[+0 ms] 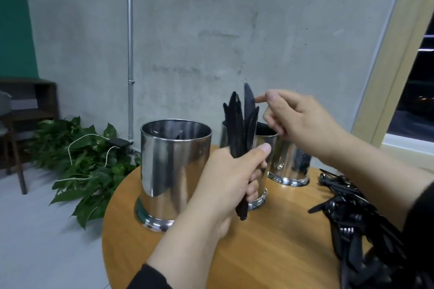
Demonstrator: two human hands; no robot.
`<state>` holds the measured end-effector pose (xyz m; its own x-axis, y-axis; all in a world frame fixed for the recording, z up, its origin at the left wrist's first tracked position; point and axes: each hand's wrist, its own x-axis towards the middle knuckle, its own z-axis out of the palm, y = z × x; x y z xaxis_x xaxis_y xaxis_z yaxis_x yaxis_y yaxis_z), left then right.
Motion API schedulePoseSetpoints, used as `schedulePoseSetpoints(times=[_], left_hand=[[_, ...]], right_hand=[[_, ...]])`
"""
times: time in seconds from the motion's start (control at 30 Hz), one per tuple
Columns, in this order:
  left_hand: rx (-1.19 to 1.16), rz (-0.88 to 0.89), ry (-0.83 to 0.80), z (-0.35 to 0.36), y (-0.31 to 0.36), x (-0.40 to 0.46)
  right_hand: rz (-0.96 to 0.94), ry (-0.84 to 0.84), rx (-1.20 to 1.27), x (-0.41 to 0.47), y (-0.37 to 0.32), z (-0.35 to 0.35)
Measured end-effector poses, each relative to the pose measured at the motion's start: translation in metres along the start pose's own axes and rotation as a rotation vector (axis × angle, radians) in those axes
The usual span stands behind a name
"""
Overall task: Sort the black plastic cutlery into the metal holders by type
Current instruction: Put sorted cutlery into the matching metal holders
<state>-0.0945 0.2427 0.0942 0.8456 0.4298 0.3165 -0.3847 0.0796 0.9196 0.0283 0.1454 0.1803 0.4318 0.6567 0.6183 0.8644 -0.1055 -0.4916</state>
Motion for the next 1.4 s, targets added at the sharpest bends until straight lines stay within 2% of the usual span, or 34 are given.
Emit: schedulePoseSetpoints(times=[0.1, 0.17, 0.23, 0.33, 0.5, 0.57, 0.67, 0.73, 0.8, 0.9, 1.0, 1.1, 1.23, 1.33, 1.4], left_hand=[[0.153, -0.004, -0.075, 0.019, -0.017, 0.001], [0.255, -0.025, -0.08, 0.029, -0.032, 0.0], [0.284, -0.065, -0.067, 0.035, -0.044, -0.003], [0.256, -0.117, -0.081, 0.038, -0.055, -0.007], [0.412, -0.197, -0.191, 0.039, -0.065, -0.014], [0.425, -0.221, -0.198, 0.038, -0.066, -0.015], [0.371, -0.209, -0.168, 0.039, -0.064, -0.015], [0.31, -0.205, -0.133, 0.041, -0.063, -0.015], [0.34, -0.205, -0.111, 0.044, -0.063, -0.014], [0.533, -0.169, -0.099, 0.051, -0.057, -0.009], [0.645, -0.116, -0.151, 0.064, -0.043, 0.005], [0.657, -0.055, -0.2, 0.084, -0.03, 0.027], [0.517, 0.101, -0.151, 0.109, -0.023, 0.059], [0.364, 0.295, -0.012, 0.119, -0.026, 0.087], [0.41, 0.341, 0.089, 0.125, -0.031, 0.107]], right_hand=[[0.026, -0.059, 0.072, -0.031, -0.006, -0.006], [0.013, -0.064, -0.005, -0.047, -0.001, -0.007], [0.011, -0.086, -0.097, -0.063, 0.005, -0.007], [0.07, -0.095, -0.069, -0.084, 0.011, -0.01], [0.175, -0.112, -0.113, -0.103, 0.017, -0.008], [0.213, -0.088, -0.048, -0.104, 0.017, -0.007], [0.341, -0.016, 0.296, -0.106, 0.017, -0.005], [0.394, -0.036, 0.455, -0.106, 0.021, -0.004], [0.392, -0.086, 0.371, -0.108, 0.025, -0.005], [0.386, -0.129, 0.182, -0.105, 0.029, -0.011], [0.416, -0.11, 0.293, -0.097, 0.037, -0.02], [0.378, -0.025, 0.244, -0.082, 0.045, -0.037], [0.273, 0.18, 0.07, -0.049, 0.059, -0.079], [0.186, 0.396, 0.09, -0.015, 0.07, -0.119], [0.158, 0.504, 0.074, 0.011, 0.076, -0.138]])
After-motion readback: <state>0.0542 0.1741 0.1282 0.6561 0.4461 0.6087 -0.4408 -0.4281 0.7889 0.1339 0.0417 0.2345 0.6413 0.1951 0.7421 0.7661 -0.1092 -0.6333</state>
